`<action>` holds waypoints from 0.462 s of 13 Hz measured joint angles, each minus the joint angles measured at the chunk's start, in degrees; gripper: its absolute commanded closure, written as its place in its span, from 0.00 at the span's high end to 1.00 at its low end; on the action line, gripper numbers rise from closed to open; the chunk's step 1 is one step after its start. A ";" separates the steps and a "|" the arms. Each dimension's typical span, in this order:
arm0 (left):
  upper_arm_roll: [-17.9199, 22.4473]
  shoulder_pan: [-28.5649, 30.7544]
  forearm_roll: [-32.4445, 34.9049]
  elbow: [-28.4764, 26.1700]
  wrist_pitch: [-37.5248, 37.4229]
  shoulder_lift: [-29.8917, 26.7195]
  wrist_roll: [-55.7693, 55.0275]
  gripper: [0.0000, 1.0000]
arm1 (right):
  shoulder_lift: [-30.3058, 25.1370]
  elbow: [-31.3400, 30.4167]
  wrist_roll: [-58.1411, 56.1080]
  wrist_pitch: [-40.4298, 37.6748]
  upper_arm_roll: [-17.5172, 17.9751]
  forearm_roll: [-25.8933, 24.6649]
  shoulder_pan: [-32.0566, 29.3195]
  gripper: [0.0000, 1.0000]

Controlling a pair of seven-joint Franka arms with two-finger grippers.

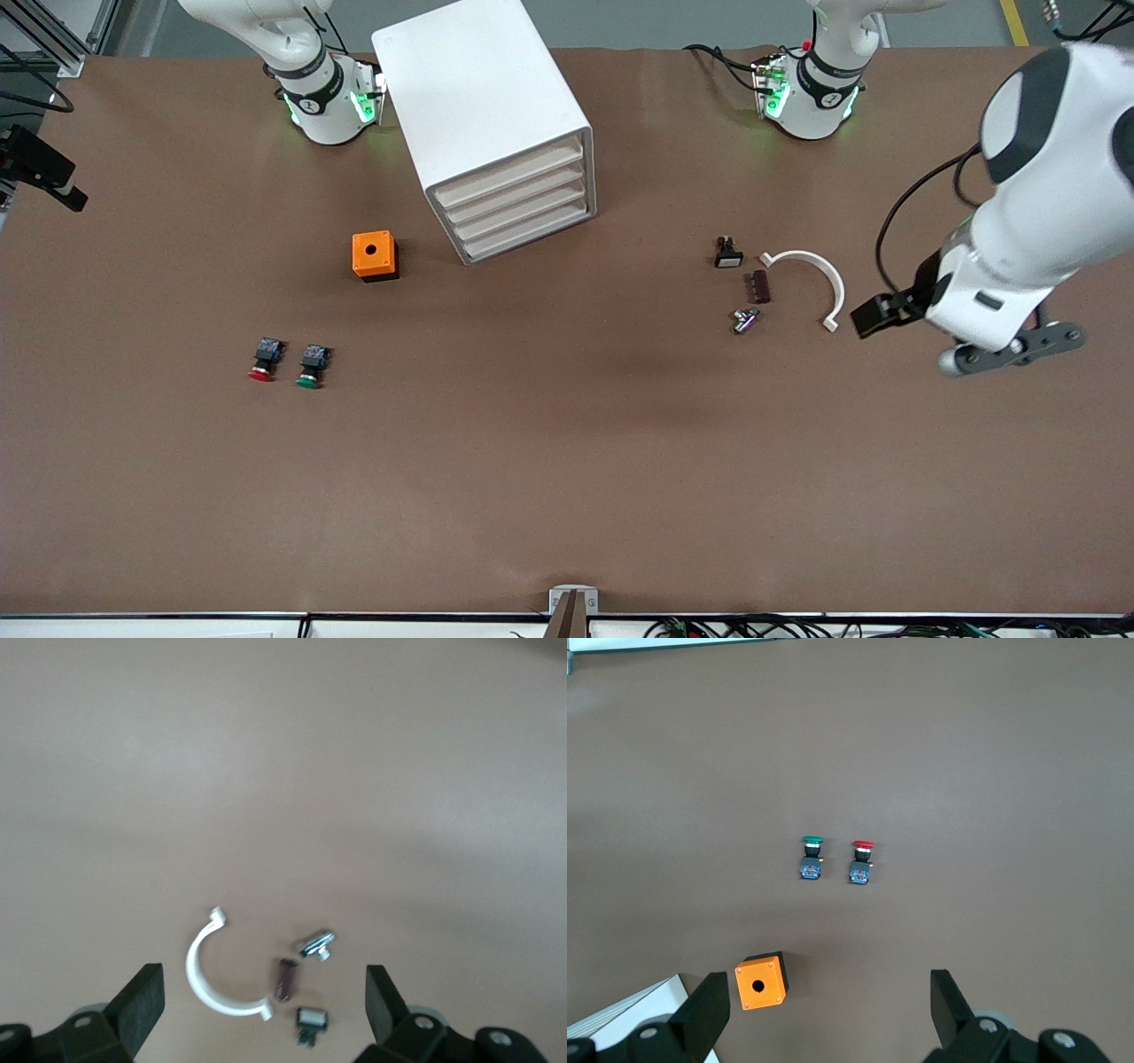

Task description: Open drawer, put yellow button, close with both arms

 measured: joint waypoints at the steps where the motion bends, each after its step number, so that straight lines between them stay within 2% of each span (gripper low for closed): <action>1: 0.00 0.31 0.00 -0.03 -1.82 -1.72 1.33 1.00 | 0.00 0.01 0.00 0.01 0.00 0.00 0.03 1.00; 6: 1.12 2.20 -0.67 -1.07 -6.88 -8.37 9.76 1.00 | 0.00 0.04 0.00 0.04 0.00 0.00 0.08 1.00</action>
